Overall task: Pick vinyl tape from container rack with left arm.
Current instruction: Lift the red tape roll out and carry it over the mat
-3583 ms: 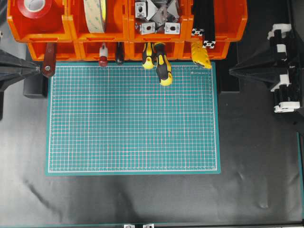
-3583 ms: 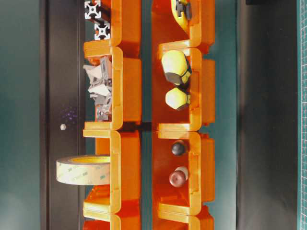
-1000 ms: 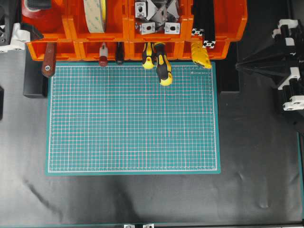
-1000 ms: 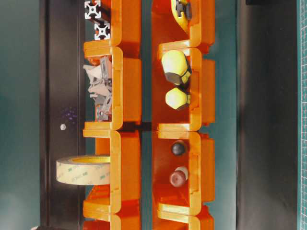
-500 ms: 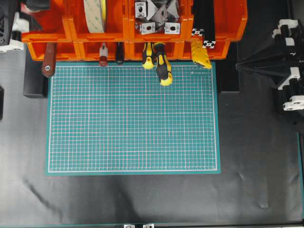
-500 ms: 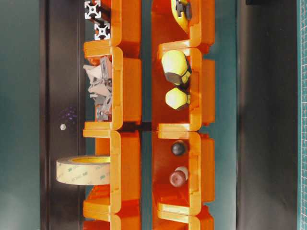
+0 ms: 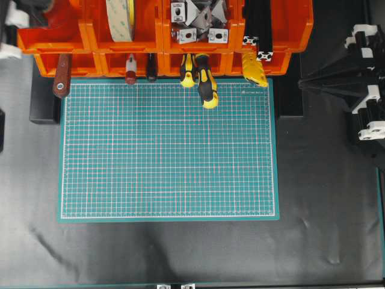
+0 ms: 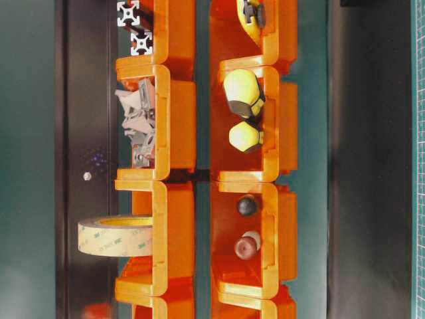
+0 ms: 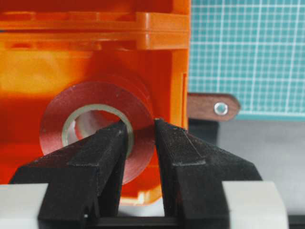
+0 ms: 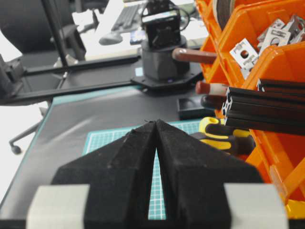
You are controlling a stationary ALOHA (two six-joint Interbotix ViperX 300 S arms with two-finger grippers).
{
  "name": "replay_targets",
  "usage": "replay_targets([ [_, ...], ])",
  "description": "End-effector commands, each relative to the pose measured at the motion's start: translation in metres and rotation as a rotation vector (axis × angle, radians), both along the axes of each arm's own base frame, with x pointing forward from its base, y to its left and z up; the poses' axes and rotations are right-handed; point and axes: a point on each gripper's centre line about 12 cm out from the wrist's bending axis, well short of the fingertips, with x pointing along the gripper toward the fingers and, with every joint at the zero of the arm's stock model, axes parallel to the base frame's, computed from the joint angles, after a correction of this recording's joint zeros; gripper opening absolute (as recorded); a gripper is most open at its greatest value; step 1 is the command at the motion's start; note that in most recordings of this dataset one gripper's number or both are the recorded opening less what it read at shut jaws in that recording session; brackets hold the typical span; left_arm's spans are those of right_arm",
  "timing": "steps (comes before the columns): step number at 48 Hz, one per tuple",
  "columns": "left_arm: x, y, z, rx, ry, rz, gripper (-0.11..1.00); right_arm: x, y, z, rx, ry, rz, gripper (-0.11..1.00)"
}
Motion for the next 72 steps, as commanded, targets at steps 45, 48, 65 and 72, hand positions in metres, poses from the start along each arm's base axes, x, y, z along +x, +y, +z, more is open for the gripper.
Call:
replay_targets([
  [45,0.078,-0.214,-0.058,-0.255,-0.291,-0.329,0.17,-0.01,0.003,0.03,0.009,-0.074,0.019,0.01],
  [48,0.091,-0.212,-0.081,-0.244,-0.258,-0.312,0.17,-0.01,0.003,0.031,0.009,-0.077,0.019,0.01],
  [65,0.134,-0.184,-0.157,-0.149,-0.08,-0.292,0.17,-0.01,0.003,0.031,0.011,-0.077,0.019,0.01],
  [72,0.137,-0.175,-0.172,-0.116,-0.036,-0.319,0.17,-0.01,0.003,0.031,0.011,-0.077,0.019,0.01],
])
